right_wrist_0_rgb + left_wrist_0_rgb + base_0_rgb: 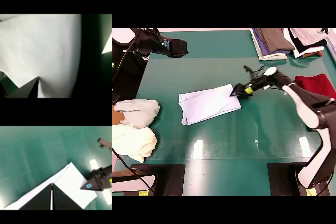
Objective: Fold the shirts.
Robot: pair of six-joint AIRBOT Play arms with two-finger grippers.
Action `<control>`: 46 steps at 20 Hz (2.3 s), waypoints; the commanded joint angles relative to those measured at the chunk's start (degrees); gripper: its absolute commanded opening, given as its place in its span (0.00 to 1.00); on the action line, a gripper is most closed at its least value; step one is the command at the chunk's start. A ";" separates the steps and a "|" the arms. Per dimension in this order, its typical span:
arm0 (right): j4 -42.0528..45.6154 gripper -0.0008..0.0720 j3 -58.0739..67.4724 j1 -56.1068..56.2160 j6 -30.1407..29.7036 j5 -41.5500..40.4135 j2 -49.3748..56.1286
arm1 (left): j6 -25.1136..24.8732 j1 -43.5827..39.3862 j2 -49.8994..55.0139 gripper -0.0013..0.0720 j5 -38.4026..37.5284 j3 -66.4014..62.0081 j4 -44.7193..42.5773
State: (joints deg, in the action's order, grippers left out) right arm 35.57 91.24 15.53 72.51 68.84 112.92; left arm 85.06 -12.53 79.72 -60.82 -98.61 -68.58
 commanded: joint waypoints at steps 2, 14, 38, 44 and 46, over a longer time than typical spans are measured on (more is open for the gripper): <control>-3.48 0.11 8.46 6.67 -2.19 0.13 6.95 | 0.02 -0.11 0.15 0.05 -0.90 0.00 0.37; 20.13 0.04 14.93 -17.62 3.45 5.95 -12.44 | -1.51 -11.61 0.15 0.05 1.77 -0.02 1.49; 23.06 0.04 24.15 -50.73 6.14 -0.13 -21.59 | 2.99 -11.78 0.15 0.05 1.60 0.00 1.68; 25.70 0.04 8.22 -53.90 6.64 0.50 -33.42 | 2.95 -11.78 0.15 0.06 0.28 0.00 1.66; 26.10 0.04 1.42 -55.63 6.73 1.92 -38.05 | 2.95 -11.78 0.15 0.06 0.11 0.00 1.62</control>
State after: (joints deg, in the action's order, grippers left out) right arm 60.23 100.60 -38.24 78.83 69.08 80.51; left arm 88.03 -24.29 79.83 -60.14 -98.61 -66.89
